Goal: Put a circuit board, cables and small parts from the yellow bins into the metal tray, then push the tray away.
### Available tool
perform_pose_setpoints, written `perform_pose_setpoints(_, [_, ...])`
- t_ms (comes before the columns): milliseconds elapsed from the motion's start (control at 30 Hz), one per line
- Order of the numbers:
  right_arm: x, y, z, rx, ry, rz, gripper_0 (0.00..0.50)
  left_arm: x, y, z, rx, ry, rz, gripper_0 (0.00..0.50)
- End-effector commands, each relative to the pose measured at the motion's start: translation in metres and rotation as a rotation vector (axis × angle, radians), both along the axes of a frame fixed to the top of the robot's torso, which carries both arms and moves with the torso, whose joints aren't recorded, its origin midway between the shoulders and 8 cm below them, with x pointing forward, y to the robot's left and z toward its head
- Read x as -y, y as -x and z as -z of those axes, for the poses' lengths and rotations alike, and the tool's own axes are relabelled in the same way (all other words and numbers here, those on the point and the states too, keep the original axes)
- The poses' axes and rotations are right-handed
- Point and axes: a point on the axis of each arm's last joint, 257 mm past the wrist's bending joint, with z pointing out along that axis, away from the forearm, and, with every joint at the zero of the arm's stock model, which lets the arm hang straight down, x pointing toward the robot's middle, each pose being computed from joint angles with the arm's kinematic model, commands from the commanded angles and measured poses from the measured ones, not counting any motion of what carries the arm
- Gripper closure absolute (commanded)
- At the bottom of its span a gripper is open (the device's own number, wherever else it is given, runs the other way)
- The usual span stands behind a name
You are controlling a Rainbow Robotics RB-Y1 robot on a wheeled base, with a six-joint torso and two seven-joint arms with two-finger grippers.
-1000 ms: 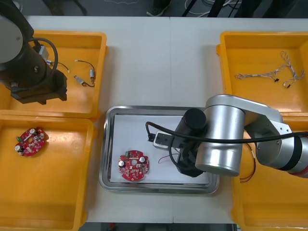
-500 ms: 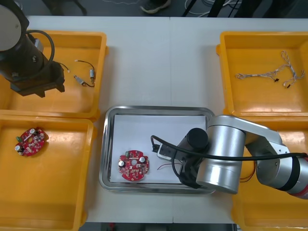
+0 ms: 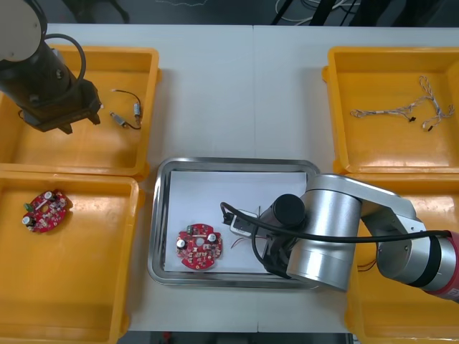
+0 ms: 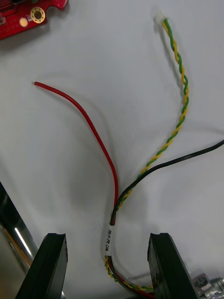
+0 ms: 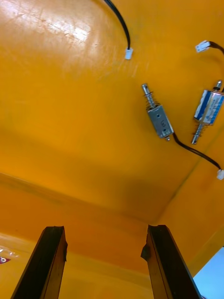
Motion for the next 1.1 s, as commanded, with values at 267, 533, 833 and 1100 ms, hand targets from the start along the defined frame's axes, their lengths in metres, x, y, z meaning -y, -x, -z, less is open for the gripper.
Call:
perform_pose_setpoints(267, [-0.012, 0.004, -0.014, 0.002, -0.05, 0.053, 0.0, 0.023, -0.04, -0.033, 0.11, 0.084, -0.092, 0.0])
perform_pose_setpoints(533, [-0.008, 0.0, -0.056, -0.031, -0.042, 0.095, 0.0, 0.024, -0.057, -0.025, 0.126, 0.118, -0.155, 0.0])
perform_pose_setpoints(833, [-0.019, -0.014, -0.119, -0.022, -0.113, 0.11, 0.0, 0.036, -0.081, -0.012, 0.149, 0.137, -0.209, 0.0])
perform_pose_setpoints(1100, [-0.011, -0.043, -0.176, 0.077, -0.211, 0.158, 0.0, 0.036, -0.093, 0.014, 0.17, 0.11, -0.259, 0.0])
